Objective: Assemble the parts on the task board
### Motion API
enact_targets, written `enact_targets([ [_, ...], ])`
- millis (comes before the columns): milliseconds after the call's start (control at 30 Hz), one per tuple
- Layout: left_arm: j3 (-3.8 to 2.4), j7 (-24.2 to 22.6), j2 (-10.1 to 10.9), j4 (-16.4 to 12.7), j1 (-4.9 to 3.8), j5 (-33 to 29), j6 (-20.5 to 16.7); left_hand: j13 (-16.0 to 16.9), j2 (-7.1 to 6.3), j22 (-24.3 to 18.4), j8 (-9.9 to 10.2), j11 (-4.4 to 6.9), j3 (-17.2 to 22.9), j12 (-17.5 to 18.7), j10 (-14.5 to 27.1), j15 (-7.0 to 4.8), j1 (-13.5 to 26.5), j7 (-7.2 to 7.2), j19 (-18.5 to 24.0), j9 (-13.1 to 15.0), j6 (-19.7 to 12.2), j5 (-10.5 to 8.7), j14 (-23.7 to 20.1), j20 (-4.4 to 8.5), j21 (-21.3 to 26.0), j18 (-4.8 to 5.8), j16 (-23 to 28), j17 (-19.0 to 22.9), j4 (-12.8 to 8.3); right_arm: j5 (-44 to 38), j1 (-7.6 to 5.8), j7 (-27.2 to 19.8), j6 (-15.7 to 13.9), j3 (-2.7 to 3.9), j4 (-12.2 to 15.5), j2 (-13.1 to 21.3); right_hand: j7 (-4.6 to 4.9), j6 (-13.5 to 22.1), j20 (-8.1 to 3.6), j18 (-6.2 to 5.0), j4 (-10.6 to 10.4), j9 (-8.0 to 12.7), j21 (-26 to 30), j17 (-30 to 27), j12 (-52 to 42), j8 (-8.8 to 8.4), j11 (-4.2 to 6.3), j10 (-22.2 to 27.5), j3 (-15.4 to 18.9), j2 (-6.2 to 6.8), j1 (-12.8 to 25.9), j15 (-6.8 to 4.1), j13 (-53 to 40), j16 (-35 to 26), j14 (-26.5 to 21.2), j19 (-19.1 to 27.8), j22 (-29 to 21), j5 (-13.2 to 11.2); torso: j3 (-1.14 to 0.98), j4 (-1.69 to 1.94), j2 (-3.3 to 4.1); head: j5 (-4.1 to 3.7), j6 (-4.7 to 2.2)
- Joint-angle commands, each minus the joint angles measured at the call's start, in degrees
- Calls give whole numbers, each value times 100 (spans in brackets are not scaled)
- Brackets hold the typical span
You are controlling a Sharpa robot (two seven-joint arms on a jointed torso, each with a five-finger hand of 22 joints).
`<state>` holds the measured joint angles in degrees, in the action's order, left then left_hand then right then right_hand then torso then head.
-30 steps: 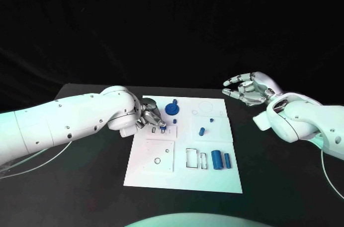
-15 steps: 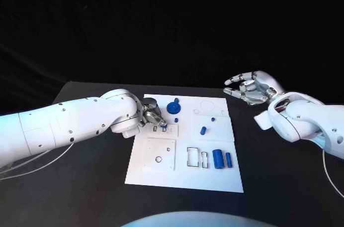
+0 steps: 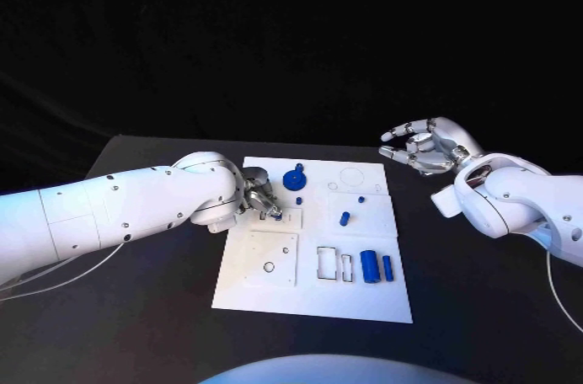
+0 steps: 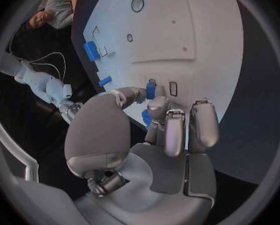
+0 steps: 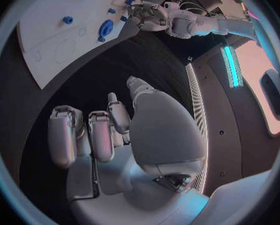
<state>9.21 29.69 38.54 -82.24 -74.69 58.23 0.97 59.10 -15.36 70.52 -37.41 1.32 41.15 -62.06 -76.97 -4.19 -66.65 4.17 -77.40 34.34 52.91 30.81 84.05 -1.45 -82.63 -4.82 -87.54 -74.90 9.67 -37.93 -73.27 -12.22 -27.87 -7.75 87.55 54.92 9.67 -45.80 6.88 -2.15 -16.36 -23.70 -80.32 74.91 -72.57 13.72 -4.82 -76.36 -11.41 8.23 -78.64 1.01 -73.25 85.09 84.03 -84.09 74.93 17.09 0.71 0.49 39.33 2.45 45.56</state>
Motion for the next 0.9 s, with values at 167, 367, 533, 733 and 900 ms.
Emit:
enact_targets([
  [167, 18, 24, -43, 15, 4, 161, 272, 9, 24, 13, -24, 4, 960, -26, -46, -52, -58, -98, -36, 576, 145, 41, 500, -1, -21, 61, -32, -1130, -977, -69, 3, -58, 8, 0, 0, -6, 17, 38, -36, -44, -19, 10, 22, 409, 17, 20, -2, 35, 4, 5, 53, -51, 4, -36, 323, 17, 832, 20, 1, -1, 0, -7, 14],
  [367, 22, 36, -54, 27, 3, 161, 415, 9, 26, 19, -25, 4, 959, -27, -47, -52, -55, -98, -39, 578, 146, 48, 498, -1, -24, 62, -29, -1125, -976, -69, 4, -58, 9, 0, -1, -6, 17, 38, -36, -44, -19, 10, 22, 409, 17, 20, -2, 35, 4, 5, 53, -51, 4, -36, 323, 17, 832, 20, 2, 1, -1, -12, 24],
  [533, 23, 45, -52, 24, 3, 124, 558, 3, 26, 28, -26, 5, 960, -23, -47, -53, -54, -100, -43, 580, 147, 65, 501, 1, -28, 64, -34, -1134, -977, -69, 4, -57, 10, -1, -4, -8, 17, 38, -36, -44, -19, 10, 22, 409, 17, 20, -2, 35, 4, 5, 53, -51, 4, -36, 323, 17, 832, 20, 2, -1, 4, -18, 29],
  [733, 21, 50, -24, 22, 2, -42, 627, 1, 13, 57, -37, 14, 963, -26, -56, -61, -42, -108, -50, 596, 161, 201, 509, 7, -47, 68, -55, -1166, -1000, -69, 7, -59, 9, -1, -6, -13, 16, 39, -37, -44, -17, 11, 21, 409, 13, 27, -2, 31, 4, 4, 63, -51, 0, -37, 323, 15, 833, 23, 0, 5, -1, -20, 35],
  [900, 19, 54, -10, 38, 0, -187, 623, -3, 12, 61, -38, 16, 964, -24, -57, -63, -39, -110, -50, 599, 165, 235, 509, 9, -50, 68, -55, -1166, -1005, -69, 9, -61, 6, -1, -5, -16, 16, 39, -37, -44, -17, 11, 21, 409, 13, 27, -2, 31, 4, 4, 63, -51, 0, -37, 323, 15, 833, 23, 5, 0, 1, -17, 37],
])
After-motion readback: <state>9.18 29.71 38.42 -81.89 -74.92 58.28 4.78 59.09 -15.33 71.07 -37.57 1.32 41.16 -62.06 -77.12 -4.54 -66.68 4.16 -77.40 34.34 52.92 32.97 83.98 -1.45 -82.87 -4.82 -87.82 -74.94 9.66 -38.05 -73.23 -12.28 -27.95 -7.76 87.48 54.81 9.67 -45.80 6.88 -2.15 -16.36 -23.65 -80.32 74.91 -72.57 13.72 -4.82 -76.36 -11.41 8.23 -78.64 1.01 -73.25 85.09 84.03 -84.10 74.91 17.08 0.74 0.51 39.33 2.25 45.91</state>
